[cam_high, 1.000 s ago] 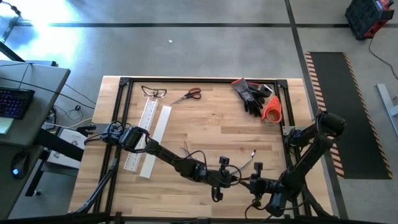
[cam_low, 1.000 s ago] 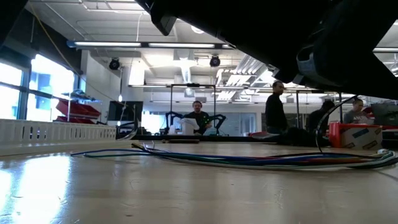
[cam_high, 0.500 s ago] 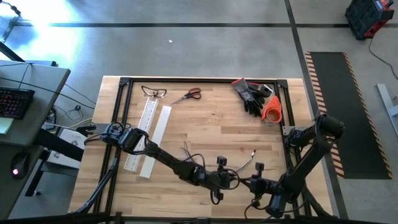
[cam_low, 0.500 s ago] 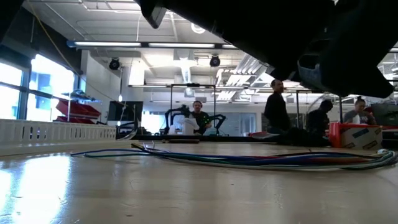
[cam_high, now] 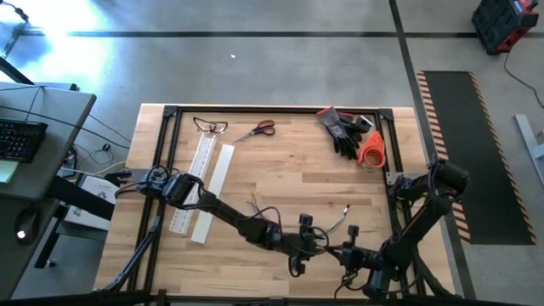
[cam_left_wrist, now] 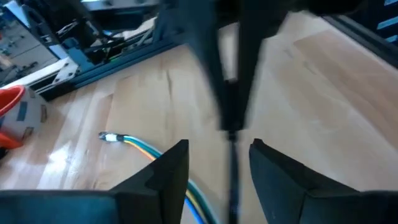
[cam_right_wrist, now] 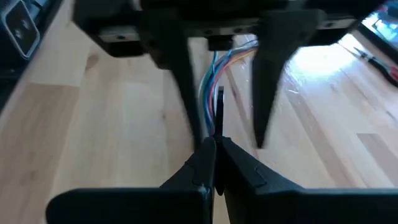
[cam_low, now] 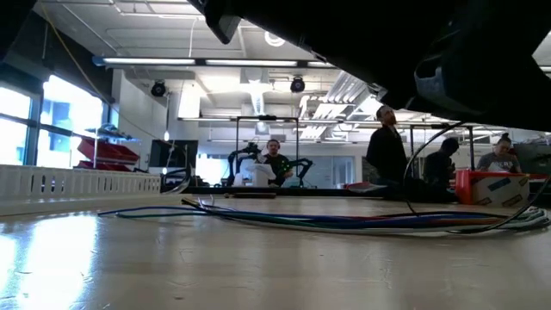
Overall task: Ziptie cables
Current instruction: Wrap the black zip tie around the cable
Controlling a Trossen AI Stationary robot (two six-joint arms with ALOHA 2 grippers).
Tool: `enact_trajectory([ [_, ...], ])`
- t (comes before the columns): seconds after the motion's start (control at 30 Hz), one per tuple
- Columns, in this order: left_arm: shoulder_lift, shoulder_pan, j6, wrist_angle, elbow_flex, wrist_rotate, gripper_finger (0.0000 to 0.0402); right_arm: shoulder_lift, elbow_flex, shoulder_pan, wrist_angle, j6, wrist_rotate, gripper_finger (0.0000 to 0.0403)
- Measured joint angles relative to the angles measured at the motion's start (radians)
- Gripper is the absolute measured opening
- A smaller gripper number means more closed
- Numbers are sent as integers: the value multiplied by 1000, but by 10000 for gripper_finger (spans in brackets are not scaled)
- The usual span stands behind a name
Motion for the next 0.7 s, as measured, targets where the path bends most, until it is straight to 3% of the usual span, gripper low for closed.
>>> enact_trajectory([
  [0.27, 0, 16, -3, 8, 0, 118, 102, 0, 0, 0, 8, -7, 0, 0],
  [0.5, 0, 17, -4, 34, 0, 143, 36, 0, 0, 0, 8, -6, 0, 0],
  [0.7, 1, 15, 2, 37, -1, 146, 5, 0, 0, 2, 7, -5, -3, 0],
])
